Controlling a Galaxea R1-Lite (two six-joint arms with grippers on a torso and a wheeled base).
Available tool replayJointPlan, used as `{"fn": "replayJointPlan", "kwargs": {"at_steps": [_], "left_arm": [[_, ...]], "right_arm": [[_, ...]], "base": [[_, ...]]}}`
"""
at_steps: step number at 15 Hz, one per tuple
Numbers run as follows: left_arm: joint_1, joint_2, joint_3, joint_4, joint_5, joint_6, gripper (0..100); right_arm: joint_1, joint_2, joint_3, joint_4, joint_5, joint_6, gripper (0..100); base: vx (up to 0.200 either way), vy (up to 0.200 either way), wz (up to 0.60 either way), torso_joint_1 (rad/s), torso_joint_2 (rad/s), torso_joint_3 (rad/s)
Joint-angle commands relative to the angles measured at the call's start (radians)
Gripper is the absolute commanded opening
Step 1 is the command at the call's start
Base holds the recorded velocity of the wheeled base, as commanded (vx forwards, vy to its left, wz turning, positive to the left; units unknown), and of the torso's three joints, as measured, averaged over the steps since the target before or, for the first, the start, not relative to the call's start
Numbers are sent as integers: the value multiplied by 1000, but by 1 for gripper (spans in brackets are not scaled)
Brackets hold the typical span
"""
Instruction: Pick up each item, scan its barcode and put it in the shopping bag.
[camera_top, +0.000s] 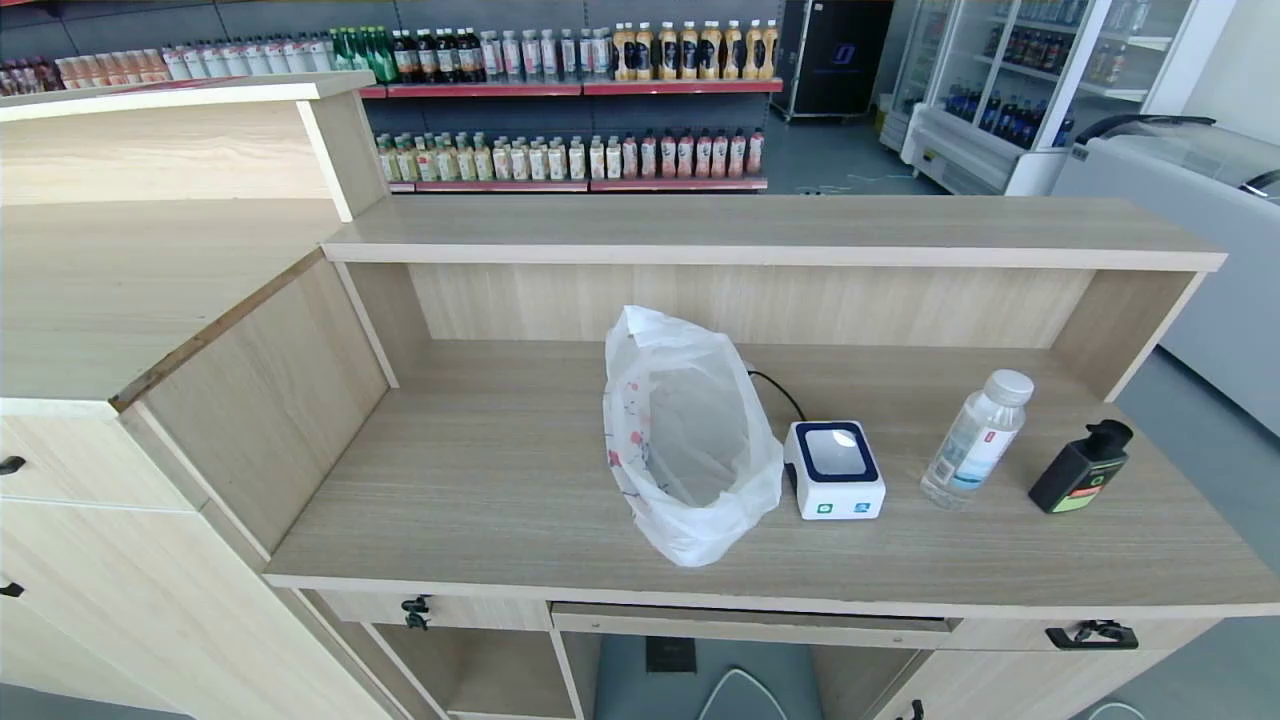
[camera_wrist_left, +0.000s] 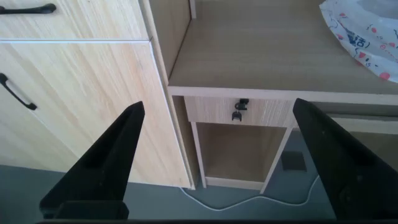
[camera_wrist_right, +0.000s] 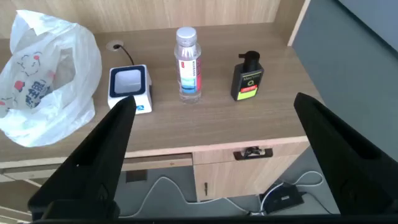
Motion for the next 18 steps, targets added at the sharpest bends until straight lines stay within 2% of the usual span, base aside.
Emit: {"fn": "replayJointPlan", "kwargs": {"at_steps": [1,4,6,13,15,18], "left_arm": [[0,0,0,0,0,0,100],[0,0,0,0,0,0,100],[0,0,0,0,0,0,100],[0,0,0,0,0,0,100],[0,0,0,0,0,0,100],[0,0,0,0,0,0,100]], "right_arm": [[-55,401,-32,-244,54,1,100],[-194,705,-31,-534,204,-97,100],[-241,864,-22,-726,258,-163,100],[-293,975,-16,-752,250,-177,100],[-306,1032,-17,-758,221,-177,100],[-306,1101,-20,-810,218,-177,100]], "base": [[0,0,0,0,0,0],[0,0,0,0,0,0],[0,0,0,0,0,0],[0,0,0,0,0,0],[0,0,0,0,0,0],[0,0,0,0,0,0]]}}
